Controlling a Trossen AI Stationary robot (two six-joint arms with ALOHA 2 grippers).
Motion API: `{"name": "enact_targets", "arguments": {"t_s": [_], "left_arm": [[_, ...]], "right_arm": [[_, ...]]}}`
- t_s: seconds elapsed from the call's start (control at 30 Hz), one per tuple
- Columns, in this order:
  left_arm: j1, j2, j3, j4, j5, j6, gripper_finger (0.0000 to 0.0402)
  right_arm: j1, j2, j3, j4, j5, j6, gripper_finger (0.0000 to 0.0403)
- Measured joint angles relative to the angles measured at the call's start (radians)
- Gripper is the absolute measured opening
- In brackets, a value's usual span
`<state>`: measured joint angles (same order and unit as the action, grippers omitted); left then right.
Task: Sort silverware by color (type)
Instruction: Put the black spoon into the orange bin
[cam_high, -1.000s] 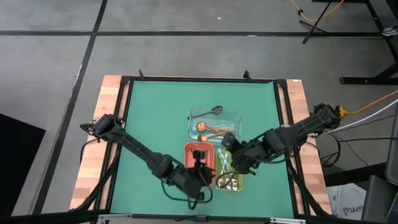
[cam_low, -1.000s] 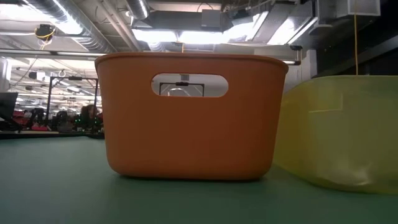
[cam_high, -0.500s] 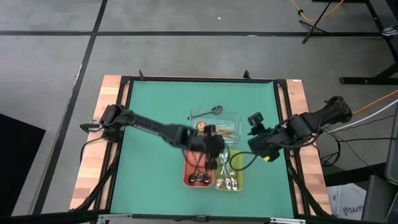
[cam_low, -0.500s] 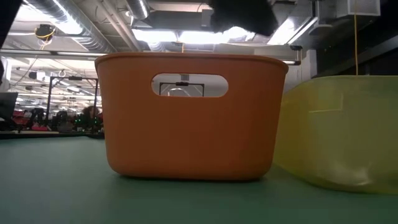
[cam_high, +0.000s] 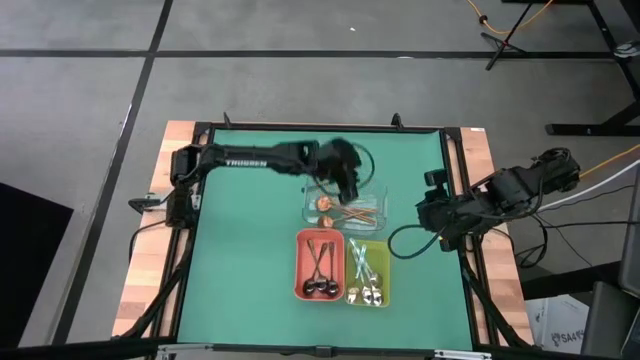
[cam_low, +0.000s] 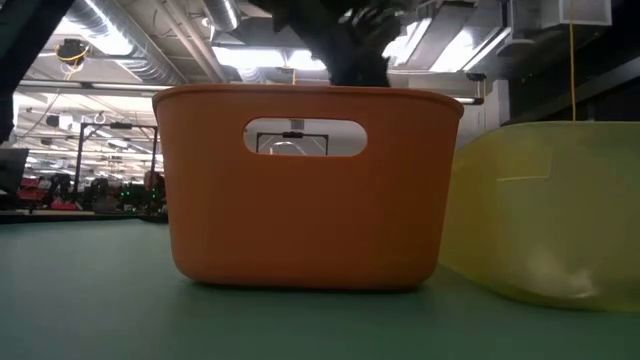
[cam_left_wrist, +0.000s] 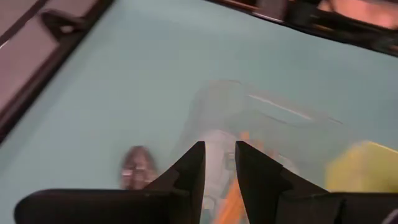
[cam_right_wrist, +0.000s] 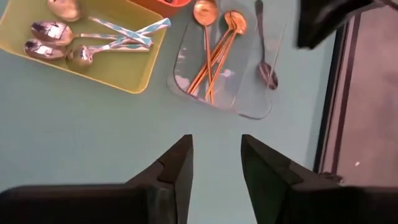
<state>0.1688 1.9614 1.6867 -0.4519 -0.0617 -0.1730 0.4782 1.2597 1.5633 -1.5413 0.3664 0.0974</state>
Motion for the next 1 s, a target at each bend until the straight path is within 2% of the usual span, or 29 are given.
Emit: {"name": "enact_targets", "arguments": {"t_s": [0.27, 0.43, 0.63, 1.0], "left_arm": [[0.175, 0.0, 0.0, -0.011, 0.083, 0.0, 0.0082], [0.24, 0.0, 0.0, -0.026, 0.087, 0.0, 0.0082], [0.285, 0.022, -0.014, -0.043, 0.128, 0.0, 0.0082], [0.311, 0.024, -0.186, -0.019, 0.229, 0.0, 0.0082]], "right_arm": [[0.0, -0.112, -0.203, 0.046, 0.0, 0.109, 0.0124], [0.0, -0.164, -0.347, 0.144, 0.0, 0.119, 0.0124], [0.0, -0.176, -0.461, 0.269, -0.007, 0.12, 0.0124], [0.0, -0.176, -0.561, 0.374, -0.019, 0.118, 0.0124]]}}
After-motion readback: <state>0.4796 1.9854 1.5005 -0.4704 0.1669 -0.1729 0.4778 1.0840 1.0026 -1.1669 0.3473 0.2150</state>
